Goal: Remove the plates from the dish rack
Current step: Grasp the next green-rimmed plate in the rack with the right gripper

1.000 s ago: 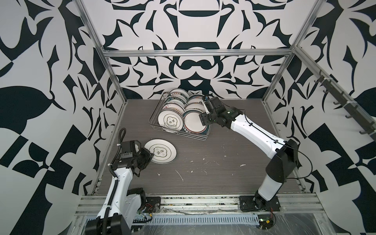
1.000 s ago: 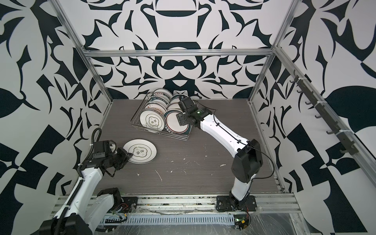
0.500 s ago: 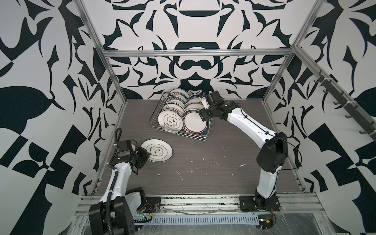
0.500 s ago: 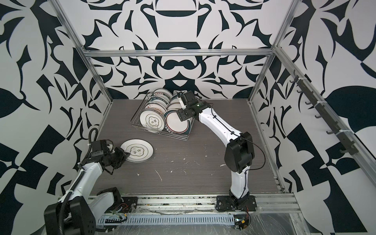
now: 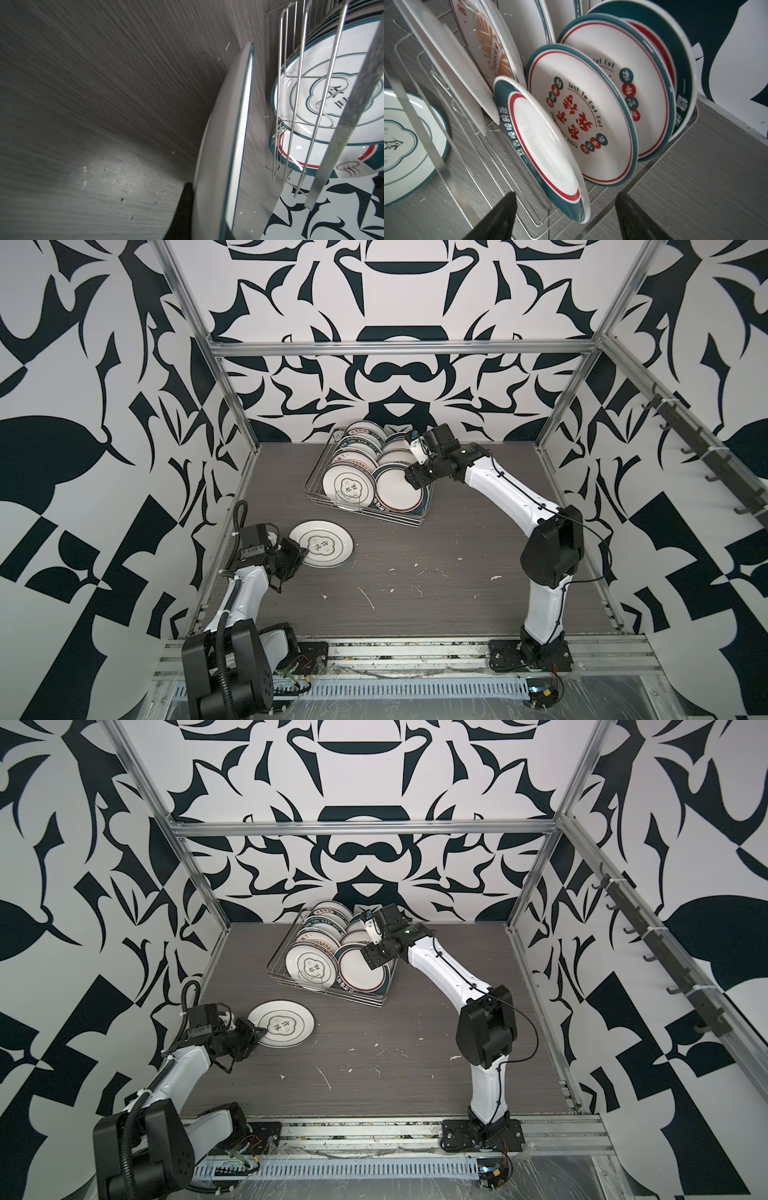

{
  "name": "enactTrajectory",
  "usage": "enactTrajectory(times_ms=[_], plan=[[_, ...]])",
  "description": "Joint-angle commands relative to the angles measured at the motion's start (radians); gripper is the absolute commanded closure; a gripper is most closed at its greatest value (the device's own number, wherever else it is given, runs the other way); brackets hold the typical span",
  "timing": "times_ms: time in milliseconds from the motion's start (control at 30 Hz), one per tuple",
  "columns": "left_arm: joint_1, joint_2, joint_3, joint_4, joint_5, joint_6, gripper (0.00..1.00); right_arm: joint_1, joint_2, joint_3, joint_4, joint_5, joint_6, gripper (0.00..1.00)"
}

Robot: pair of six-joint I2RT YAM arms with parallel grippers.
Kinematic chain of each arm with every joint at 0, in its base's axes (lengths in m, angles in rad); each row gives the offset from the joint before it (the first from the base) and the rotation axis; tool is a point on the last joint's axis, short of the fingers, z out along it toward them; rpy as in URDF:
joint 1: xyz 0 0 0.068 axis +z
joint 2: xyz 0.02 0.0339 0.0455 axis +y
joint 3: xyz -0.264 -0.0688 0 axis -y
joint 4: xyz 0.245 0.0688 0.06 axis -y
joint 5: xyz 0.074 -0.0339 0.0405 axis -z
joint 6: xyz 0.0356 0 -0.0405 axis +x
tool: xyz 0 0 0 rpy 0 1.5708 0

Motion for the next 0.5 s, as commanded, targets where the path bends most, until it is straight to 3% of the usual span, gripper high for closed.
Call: enactTrajectory(times_ms=[0, 333, 467], plan=[[0.01, 0.026, -0.038, -0.101, -0.105, 0.015, 0.87, -0.002, -0.009, 0.051, -0.033, -0.05, -0.045, 0.21], [0.011, 0.022, -0.053, -0.112, -0.129, -0.006, 0.76, -0.013, -0.009, 0.065, -0.054, -0.09, -0.073, 0.22], [0.011, 0.024, -0.058, -0.116, -0.141, -0.013, 0.67, -0.015, -0.013, 0.061, -0.061, -0.097, -0.077, 0.22]])
